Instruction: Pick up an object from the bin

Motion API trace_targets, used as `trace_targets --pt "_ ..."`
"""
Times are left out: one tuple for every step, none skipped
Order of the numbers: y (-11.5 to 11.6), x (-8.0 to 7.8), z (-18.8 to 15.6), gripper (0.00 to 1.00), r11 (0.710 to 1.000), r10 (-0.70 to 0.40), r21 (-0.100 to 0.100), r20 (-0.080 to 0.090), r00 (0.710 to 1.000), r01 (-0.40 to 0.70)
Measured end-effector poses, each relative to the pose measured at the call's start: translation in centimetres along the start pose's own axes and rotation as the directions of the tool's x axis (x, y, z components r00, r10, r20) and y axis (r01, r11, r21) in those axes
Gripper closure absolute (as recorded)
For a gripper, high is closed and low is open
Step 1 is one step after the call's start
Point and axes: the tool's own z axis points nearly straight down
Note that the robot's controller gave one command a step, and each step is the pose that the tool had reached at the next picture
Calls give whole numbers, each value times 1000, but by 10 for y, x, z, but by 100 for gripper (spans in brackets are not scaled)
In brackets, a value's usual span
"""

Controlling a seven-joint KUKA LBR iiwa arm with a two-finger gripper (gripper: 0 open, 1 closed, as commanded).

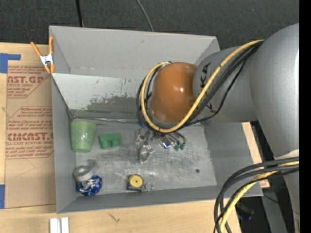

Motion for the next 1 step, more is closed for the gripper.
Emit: trace_targets --pt "11 0 -145 100 997 79 5 18 997 -79"
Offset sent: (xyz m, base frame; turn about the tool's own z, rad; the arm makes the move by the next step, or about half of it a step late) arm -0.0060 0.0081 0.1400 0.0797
